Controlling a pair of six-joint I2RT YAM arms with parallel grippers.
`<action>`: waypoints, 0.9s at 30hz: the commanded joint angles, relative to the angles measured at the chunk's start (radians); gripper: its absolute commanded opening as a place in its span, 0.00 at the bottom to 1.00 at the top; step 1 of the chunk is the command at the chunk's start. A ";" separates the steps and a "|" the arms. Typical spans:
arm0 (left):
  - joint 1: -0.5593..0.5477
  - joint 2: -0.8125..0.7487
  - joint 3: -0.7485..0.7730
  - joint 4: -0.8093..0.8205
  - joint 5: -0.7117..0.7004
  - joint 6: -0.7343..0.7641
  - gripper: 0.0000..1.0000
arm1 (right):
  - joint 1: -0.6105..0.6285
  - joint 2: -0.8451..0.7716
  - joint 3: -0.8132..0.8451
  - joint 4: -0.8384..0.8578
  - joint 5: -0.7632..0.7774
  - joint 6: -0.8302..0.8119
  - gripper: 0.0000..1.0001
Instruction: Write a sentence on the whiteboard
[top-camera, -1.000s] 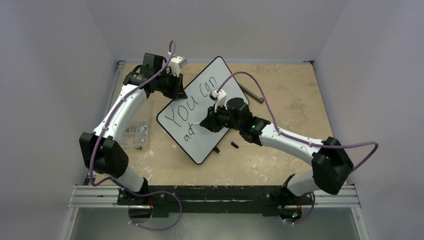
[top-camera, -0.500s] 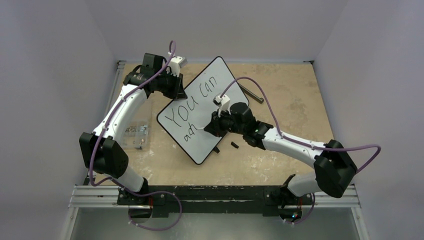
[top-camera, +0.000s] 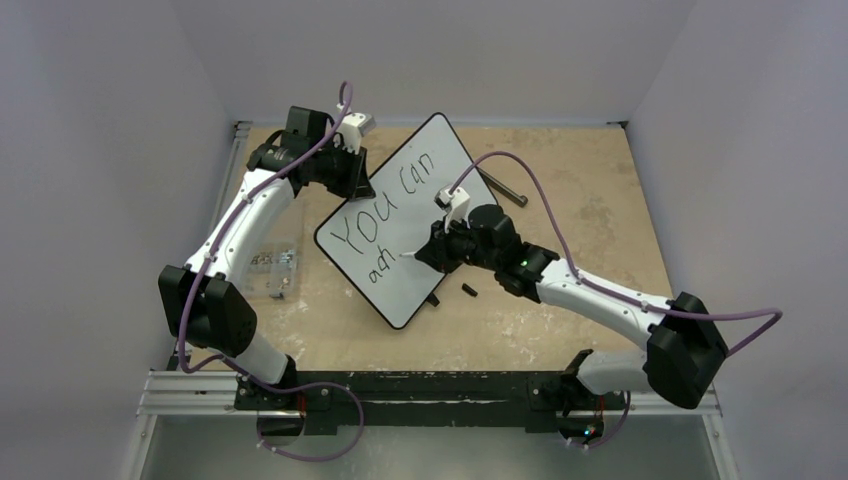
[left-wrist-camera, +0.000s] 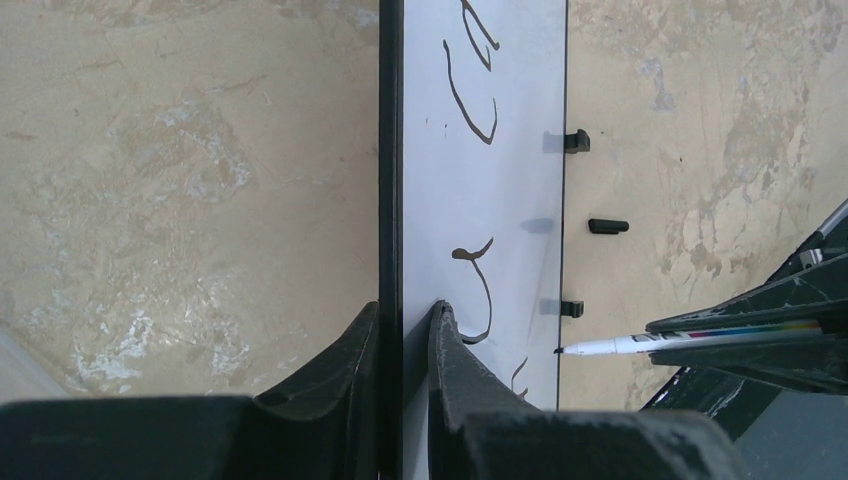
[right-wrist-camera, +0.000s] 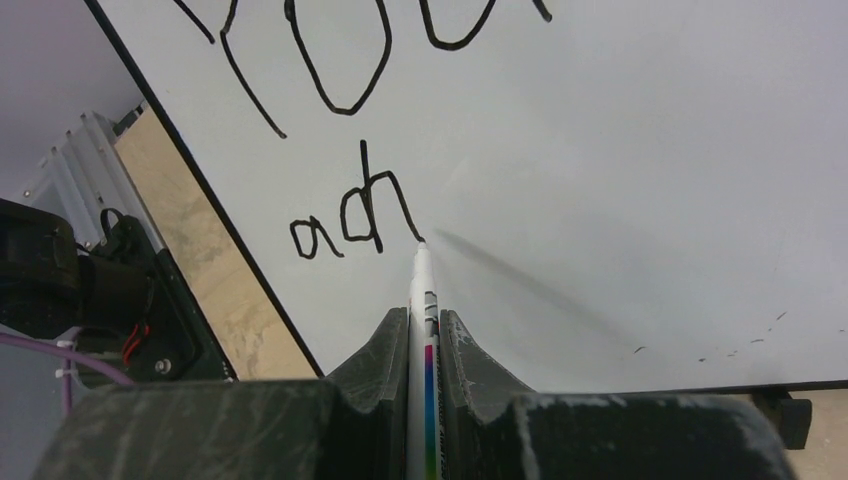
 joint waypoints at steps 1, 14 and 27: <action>0.005 -0.021 -0.005 0.032 -0.230 0.116 0.00 | -0.006 -0.045 0.057 0.000 0.058 -0.005 0.00; -0.007 -0.029 -0.005 0.027 -0.225 0.126 0.00 | -0.106 -0.050 0.053 0.068 0.056 0.036 0.00; -0.010 -0.031 -0.005 0.026 -0.231 0.129 0.00 | -0.162 -0.044 0.061 0.108 -0.035 0.068 0.07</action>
